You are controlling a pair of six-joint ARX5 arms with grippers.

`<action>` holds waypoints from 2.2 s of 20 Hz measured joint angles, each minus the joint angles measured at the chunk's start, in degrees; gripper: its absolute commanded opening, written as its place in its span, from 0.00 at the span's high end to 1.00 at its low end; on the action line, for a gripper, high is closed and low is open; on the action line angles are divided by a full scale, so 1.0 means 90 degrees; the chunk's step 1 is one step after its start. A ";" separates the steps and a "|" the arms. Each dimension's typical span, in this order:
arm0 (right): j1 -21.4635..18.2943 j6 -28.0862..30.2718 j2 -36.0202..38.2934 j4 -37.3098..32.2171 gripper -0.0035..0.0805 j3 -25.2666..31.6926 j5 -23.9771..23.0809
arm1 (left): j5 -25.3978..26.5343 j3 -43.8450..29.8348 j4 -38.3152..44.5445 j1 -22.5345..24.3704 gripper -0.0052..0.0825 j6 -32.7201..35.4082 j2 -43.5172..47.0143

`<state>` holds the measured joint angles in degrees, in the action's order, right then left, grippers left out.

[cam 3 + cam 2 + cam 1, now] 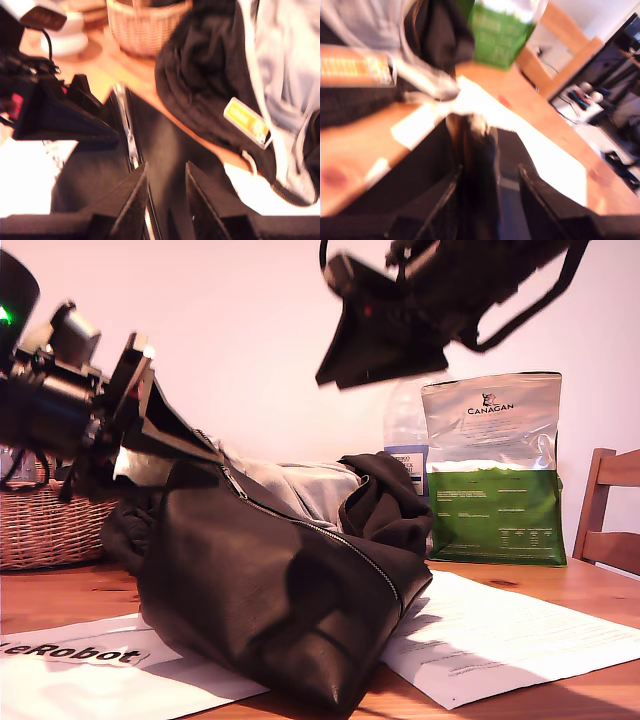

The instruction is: Open the zipper in the zip bag in front of you

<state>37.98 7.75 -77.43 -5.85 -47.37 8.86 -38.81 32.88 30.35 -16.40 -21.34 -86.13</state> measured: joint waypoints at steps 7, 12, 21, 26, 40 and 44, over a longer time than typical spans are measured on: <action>-0.0002 0.0697 -0.0090 -0.0041 0.63 0.0000 0.0636 | -0.0078 0.0000 0.0124 0.0002 0.97 0.0000 0.0002; 0.0000 0.0984 -0.0471 -0.0168 0.62 0.0000 0.1307 | -0.0376 0.0000 0.0189 0.0002 0.97 -0.0114 0.0002; 0.0000 0.0566 -0.1401 -0.1209 0.62 -0.0039 0.1523 | -0.0687 0.0000 0.0206 0.0005 0.97 -0.0141 0.0002; 0.0000 0.0478 -0.2018 -0.1090 0.63 -0.0707 0.1860 | -0.0707 0.0000 0.0209 0.0007 0.97 -0.0141 0.0002; -0.0049 0.0500 -0.2555 -0.1056 0.75 -0.0988 0.1797 | -0.0862 0.0000 0.0206 0.0097 0.97 -0.0143 0.0002; -0.0049 0.0568 -0.2555 -0.1071 0.90 -0.0988 0.1790 | -0.0874 0.0000 0.0228 0.0107 0.97 -0.0143 0.0002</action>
<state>37.54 12.86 -100.42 -15.49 -56.27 24.97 -46.68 32.88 32.40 -15.44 -22.63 -86.11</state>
